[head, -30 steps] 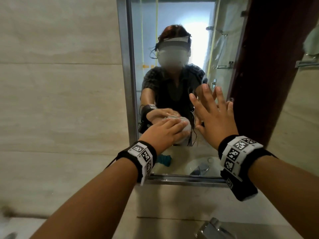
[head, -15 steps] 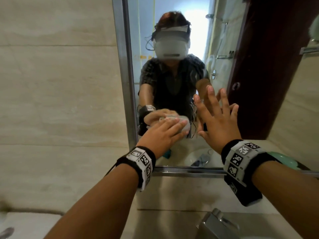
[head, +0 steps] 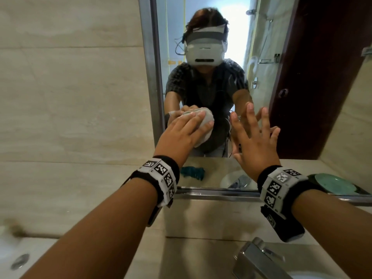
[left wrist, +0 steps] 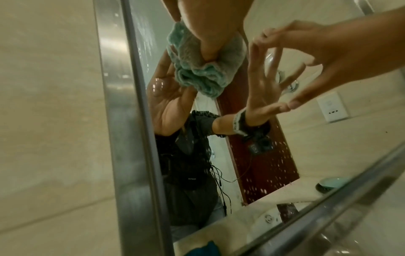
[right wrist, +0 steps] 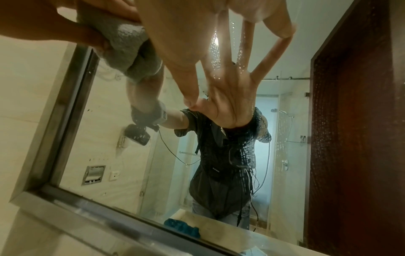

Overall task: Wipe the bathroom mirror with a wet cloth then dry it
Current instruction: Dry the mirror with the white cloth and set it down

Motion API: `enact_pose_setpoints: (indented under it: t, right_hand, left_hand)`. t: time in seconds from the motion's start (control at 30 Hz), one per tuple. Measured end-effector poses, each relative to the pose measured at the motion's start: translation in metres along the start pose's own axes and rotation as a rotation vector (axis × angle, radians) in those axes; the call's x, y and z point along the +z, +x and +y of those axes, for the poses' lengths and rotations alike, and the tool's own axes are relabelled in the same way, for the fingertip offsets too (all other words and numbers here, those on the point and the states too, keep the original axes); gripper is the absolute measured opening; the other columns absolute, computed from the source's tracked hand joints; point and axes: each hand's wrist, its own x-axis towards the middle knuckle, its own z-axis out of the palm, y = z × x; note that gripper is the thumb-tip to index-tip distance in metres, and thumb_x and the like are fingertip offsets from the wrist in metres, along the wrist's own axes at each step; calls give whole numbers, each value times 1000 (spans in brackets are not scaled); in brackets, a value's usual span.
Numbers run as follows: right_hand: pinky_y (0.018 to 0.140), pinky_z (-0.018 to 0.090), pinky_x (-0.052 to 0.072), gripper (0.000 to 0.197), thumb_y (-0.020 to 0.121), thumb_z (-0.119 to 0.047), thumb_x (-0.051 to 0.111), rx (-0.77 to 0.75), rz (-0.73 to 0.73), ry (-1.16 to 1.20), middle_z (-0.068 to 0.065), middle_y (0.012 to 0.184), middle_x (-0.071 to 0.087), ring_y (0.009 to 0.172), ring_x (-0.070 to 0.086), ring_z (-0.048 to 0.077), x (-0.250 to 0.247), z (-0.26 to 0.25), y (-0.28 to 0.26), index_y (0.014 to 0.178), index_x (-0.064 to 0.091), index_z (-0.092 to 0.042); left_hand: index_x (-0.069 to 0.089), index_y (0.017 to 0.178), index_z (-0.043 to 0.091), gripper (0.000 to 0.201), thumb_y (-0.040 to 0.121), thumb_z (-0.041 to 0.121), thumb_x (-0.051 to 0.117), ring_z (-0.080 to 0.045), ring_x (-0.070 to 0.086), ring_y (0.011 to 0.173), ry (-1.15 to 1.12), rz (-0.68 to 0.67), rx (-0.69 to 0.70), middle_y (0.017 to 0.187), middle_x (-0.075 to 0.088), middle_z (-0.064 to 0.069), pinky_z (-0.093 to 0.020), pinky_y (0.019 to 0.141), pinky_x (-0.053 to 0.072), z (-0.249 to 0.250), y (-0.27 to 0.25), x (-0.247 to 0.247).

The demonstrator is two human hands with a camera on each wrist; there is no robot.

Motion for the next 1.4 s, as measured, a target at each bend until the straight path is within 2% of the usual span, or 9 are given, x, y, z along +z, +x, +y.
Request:
enact_pose_setpoints:
  t: [0.1,0.37,0.43,0.63,0.83,0.93,1.03,1.23,1.4]
  right_hand:
    - [108,67,4,113,78,-37,71,-2,11,2,-2,143,-44,131,-38,28,2,0,-1,144,-22,-37]
    - [108,68,4,112,81,-39,67,-12,-17,-21,1,143,-45,129,-39,31,5,-1,-2,141,-27,-35]
    - [108,68,4,111,81,-38,67,-18,-11,-19,2,145,-43,129,-39,31,5,-2,-3,142,-26,-35]
    - [108,67,5,104,85,-28,64,-20,24,23,0,148,-38,134,-33,32,9,-5,-5,145,-20,-35]
    - [105,71,9,93,86,-29,62,-79,159,-6,3,154,-26,138,-24,35,33,-3,-13,149,-6,-34]
    - [100,75,19,100,74,-31,74,-148,221,-137,11,157,-7,141,-7,44,57,-2,-26,150,10,-31]
    - [98,75,22,111,64,-35,81,-157,202,-225,13,157,-6,140,-3,46,71,-4,-35,150,10,-32]
    - [97,75,24,112,64,-37,82,-169,233,-255,13,157,-4,140,0,47,75,-3,-36,150,10,-33]
    - [97,75,24,111,66,-36,81,-166,244,-245,12,157,-4,140,0,47,77,-4,-38,150,8,-34]
  left_hand:
    - [55,132,18,79,58,11,81,-32,55,117,-14,-33,-30,133,54,-14,-40,96,46,11,-11,12]
    - [60,127,22,93,41,17,93,-29,58,113,18,-291,152,131,57,-9,-42,94,48,27,-64,41]
    - [60,126,22,91,41,15,92,-29,59,112,32,-259,165,128,59,-9,-43,93,49,21,-59,32]
    - [53,131,14,91,48,2,87,-32,40,119,-2,-20,-54,132,54,-17,-44,94,48,-16,-27,5]
    - [43,135,17,98,50,-2,87,-34,45,121,-120,35,-134,136,42,-15,-43,93,49,-8,-48,29]
    - [43,135,16,100,48,-2,87,-31,40,121,-106,5,-98,137,41,-14,-44,92,49,1,-68,41]
    - [55,131,14,91,46,-1,86,-29,39,120,-88,-60,-62,132,54,-16,-42,93,47,11,-90,52]
    - [59,128,16,90,44,4,90,-27,43,118,-105,-149,-97,130,57,-14,-39,93,48,26,-112,61]
    - [56,131,19,87,51,5,88,-31,55,116,-190,-135,-131,133,55,-11,-42,92,49,28,-90,45]
